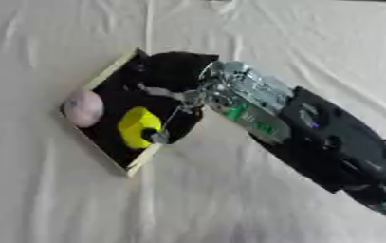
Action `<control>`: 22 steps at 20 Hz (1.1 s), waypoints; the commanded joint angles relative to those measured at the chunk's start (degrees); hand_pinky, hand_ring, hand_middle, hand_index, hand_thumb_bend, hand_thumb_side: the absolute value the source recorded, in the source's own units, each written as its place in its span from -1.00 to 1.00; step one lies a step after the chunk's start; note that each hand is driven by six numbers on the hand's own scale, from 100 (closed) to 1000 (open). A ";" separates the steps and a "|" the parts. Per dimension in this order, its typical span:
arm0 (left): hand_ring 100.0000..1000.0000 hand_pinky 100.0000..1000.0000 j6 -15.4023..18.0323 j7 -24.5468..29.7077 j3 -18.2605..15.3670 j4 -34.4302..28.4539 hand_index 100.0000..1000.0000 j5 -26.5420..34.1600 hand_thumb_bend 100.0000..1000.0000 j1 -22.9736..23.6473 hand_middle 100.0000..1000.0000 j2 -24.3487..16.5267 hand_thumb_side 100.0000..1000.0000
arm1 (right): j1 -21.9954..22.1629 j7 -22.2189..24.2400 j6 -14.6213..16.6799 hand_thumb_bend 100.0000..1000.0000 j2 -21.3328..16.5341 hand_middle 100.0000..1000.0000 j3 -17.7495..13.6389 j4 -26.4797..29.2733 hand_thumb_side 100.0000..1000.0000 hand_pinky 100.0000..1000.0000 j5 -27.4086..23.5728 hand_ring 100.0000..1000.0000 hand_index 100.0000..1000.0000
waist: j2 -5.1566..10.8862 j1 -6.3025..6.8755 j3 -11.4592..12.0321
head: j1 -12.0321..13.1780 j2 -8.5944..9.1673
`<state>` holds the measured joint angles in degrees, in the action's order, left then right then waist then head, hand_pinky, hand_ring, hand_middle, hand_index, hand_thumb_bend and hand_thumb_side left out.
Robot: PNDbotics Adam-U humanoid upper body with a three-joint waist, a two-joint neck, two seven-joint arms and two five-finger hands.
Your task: Pick up objects on the table and place them in the box.
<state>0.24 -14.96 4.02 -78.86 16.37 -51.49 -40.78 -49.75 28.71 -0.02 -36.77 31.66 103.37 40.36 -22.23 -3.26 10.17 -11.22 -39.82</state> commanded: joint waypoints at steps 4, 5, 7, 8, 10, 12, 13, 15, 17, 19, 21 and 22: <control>0.67 0.69 0.20 -0.40 -0.64 -1.28 0.87 -0.23 0.07 -0.55 0.55 -2.48 0.15 | -2.20 -1.23 -4.43 -0.74 -6.72 0.78 -7.45 7.08 -0.60 0.81 -9.09 0.83 0.84 | 1.78 0.31 -0.40 | 0.44 -0.85; 0.67 0.69 0.20 -0.45 -0.68 -1.28 0.87 -0.24 0.07 -0.43 0.55 -2.62 0.15 | -1.71 -1.30 -5.13 -0.74 -8.16 0.77 -8.48 8.40 -0.60 0.81 -10.34 0.83 0.85 | 1.84 0.22 -0.53 | 0.55 -0.91; 0.67 0.69 0.18 -0.55 -0.75 -1.27 0.87 -0.23 0.07 -0.22 0.55 -2.83 0.15 | 0.12 -1.60 -6.03 -0.73 -11.27 0.78 -10.23 10.48 -0.60 0.81 -12.53 0.83 0.85 | 1.88 0.06 -0.73 | 0.74 -0.93; 0.67 0.69 0.18 -0.56 -0.75 -1.28 0.87 -0.24 0.07 -0.14 0.55 -2.94 0.15 | 1.38 -2.01 -5.89 -0.72 -12.90 0.78 -10.94 10.86 -0.59 0.81 -13.42 0.83 0.85 | 1.87 -0.01 -0.79 | 0.83 -0.93; 0.67 0.69 0.17 -0.62 -0.82 -1.28 0.87 -0.28 0.07 0.02 0.55 -3.20 0.14 | 5.22 -3.37 -5.13 -0.69 -16.56 0.78 -12.33 11.13 -0.56 0.81 -14.45 0.84 0.86 | 1.76 -0.09 -0.96 | 1.07 -0.92; 0.67 0.69 0.20 -0.72 -0.92 -1.34 0.87 -0.24 0.07 0.05 0.55 -3.34 0.14 | 9.83 -5.31 -4.42 -0.70 -19.61 0.78 -13.86 11.20 -0.54 0.81 -15.00 0.84 0.85 | 1.62 -0.10 -1.02 | 1.14 -0.85; 0.67 0.69 0.21 -0.75 -0.94 -1.38 0.87 -0.24 0.07 0.09 0.55 -3.43 0.15 | 12.33 -6.36 -4.20 -0.69 -20.87 0.78 -14.71 11.21 -0.54 0.81 -15.17 0.84 0.85 | 1.51 -0.06 -1.08 | 1.23 -0.78; 0.67 0.69 0.20 -0.80 -0.98 -1.43 0.87 -0.26 0.07 0.16 0.55 -3.52 0.15 | 16.71 -8.43 -3.62 -0.67 -22.68 0.78 -16.27 11.22 -0.55 0.82 -15.18 0.85 0.86 | 1.31 0.06 -1.11 | 1.30 -0.67; 0.67 0.69 0.18 -0.87 -1.02 -1.45 0.87 -0.23 0.07 0.20 0.55 -3.55 0.15 | 20.51 -9.74 -3.20 -0.66 -23.92 0.78 -17.26 11.22 -0.52 0.82 -14.76 0.85 0.86 | 1.13 0.17 -1.16 | 1.19 -0.61; 0.67 0.69 0.17 -0.86 -1.00 -1.50 0.87 -0.29 0.07 0.23 0.55 -3.56 0.15 | 23.41 -10.54 -3.03 -0.65 -24.61 0.77 -17.77 11.22 -0.52 0.82 -14.13 0.85 0.85 | 0.96 0.33 -1.20 | 1.14 -0.57; 0.67 0.69 0.16 -0.87 -1.00 -1.53 0.87 -0.46 0.07 0.27 0.55 -3.59 0.15 | 25.99 -11.13 -2.97 -0.65 -24.79 0.76 -18.18 11.22 -0.50 0.81 -13.42 0.85 0.85 | 0.80 0.50 -1.25 | 1.14 -0.58; 0.67 0.69 0.16 -0.91 -1.03 -1.53 0.87 -0.50 0.07 0.28 0.55 -3.60 0.15 | 27.22 -11.29 -3.10 -0.65 -24.80 0.76 -18.34 11.22 -0.50 0.81 -13.09 0.85 0.85 | 0.73 0.56 -1.28 | 1.11 -0.55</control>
<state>0.36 -15.61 3.79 -79.33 16.10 -50.51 -41.90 -22.35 18.00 -3.12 -59.34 14.52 113.59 26.62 -22.64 -2.93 8.95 -10.16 -40.31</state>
